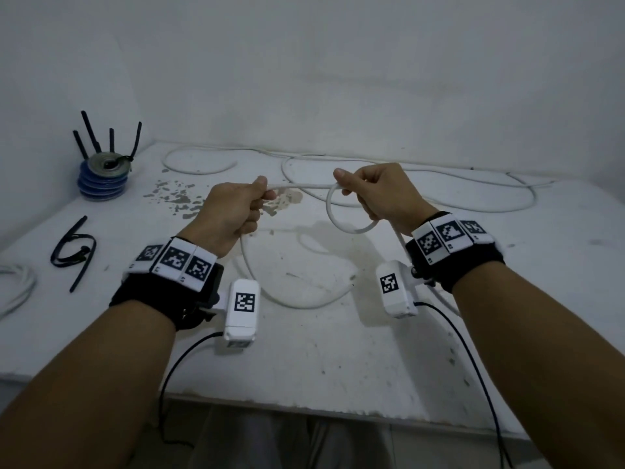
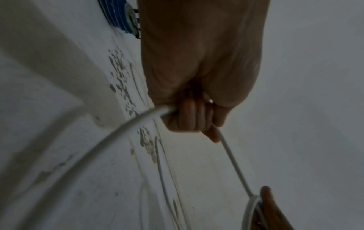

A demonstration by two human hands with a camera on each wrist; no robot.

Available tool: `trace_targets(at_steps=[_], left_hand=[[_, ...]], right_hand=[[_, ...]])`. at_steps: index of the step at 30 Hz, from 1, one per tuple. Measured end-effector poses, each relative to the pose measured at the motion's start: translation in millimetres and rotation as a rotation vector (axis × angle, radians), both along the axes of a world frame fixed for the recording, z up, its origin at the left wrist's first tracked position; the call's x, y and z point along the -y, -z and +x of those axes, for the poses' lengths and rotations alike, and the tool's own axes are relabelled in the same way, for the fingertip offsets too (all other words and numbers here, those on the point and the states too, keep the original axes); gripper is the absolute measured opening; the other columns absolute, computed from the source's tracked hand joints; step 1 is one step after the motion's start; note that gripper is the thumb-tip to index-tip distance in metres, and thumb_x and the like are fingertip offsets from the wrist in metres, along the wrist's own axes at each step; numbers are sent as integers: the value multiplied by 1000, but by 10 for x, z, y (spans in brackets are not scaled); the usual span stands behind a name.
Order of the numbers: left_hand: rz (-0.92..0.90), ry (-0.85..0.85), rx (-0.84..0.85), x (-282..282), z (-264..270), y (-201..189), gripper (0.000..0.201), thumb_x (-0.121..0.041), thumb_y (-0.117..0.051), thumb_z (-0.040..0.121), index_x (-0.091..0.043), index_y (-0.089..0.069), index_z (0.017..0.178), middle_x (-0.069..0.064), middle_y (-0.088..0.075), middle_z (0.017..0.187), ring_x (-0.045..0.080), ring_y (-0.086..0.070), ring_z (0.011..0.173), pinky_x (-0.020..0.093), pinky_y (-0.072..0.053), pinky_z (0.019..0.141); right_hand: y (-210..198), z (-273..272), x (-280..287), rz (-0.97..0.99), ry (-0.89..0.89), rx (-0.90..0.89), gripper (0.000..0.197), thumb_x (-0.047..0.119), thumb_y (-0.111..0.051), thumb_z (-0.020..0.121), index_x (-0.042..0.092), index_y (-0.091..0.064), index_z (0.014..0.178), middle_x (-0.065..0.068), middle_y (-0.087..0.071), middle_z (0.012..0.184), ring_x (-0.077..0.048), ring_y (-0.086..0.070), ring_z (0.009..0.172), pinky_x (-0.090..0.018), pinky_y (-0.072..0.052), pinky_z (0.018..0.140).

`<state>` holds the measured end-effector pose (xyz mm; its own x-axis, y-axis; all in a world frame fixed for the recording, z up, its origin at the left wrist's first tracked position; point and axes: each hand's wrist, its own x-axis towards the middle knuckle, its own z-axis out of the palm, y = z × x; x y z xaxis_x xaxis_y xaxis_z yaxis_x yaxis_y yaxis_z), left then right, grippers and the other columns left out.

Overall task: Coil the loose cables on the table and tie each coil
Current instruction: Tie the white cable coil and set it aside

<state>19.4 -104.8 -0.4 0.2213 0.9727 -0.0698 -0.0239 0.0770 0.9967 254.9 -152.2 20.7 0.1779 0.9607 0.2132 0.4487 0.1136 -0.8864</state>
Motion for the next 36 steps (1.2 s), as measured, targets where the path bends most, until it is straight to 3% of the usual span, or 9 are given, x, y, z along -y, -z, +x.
trace_targets(at_steps=[5,9,12,16,23,26,30,33,36], left_hand=[[-93,233,-227,100,-158,118,32,-21,-45,99,-1,-70,106,7,-71,81,23,-66,81,34,-47,74],[-90,405,-464,221,-186,140,19,1,-53,95,-6,-64,109,12,-76,95,22,-70,86,28,-55,69],[-77,278,-277,183,-185,73,15,6,-55,94,-5,-62,101,13,-74,91,22,-71,81,25,-58,61],[-154,30,66,69,-226,-2,15,9,-54,94,-2,-63,99,9,-75,85,18,-71,80,27,-62,72],[-250,-138,271,23,-230,19,10,7,-53,96,1,-59,92,15,-70,98,21,-69,86,23,-60,65],[-228,-134,261,65,-223,-2,11,9,-54,93,1,-59,88,17,-73,91,22,-72,82,25,-61,68],[-130,85,-79,138,-249,-74,8,1,-60,88,-1,-67,83,16,-76,93,24,-72,85,33,-59,81],[153,110,-435,82,-247,-127,30,-18,-73,86,-15,-69,115,5,-70,118,17,-63,108,38,-51,90],[457,147,-527,121,-52,-253,51,-37,-75,85,-22,-60,131,-10,-65,122,1,-59,111,27,-46,96]], right_hand=[[6,-47,-57,78,116,-193,41,47,-70,88,10,-68,69,-10,-42,57,-18,-35,43,-23,-33,43],[16,-105,-95,96,181,-252,41,48,-67,90,13,-64,68,-2,-40,50,-20,-40,46,-23,-33,44],[29,-155,-118,97,152,-272,40,46,-62,94,12,-63,73,2,-42,46,-14,-34,36,-22,-33,42],[87,-111,-64,35,42,-299,42,45,-51,100,9,-66,84,7,-37,48,-10,-33,40,-24,-34,45],[181,-134,1,-46,-164,-326,38,37,-59,98,0,-67,96,2,-35,58,-14,-29,52,-28,-27,52],[198,-162,-20,10,-88,-290,34,33,-62,97,-1,-67,94,8,-40,53,-10,-33,48,-25,-32,50],[218,-178,-33,38,-41,-294,39,35,-54,101,0,-67,92,10,-34,49,-9,-28,44,-23,-30,45],[179,-161,-8,-15,-125,-310,35,31,-54,101,1,-69,91,8,-29,51,-11,-24,47,-25,-24,48],[148,-220,-10,-63,-206,-233,35,27,-54,102,-2,-71,92,5,-28,54,-11,-24,48,-23,-25,46]])
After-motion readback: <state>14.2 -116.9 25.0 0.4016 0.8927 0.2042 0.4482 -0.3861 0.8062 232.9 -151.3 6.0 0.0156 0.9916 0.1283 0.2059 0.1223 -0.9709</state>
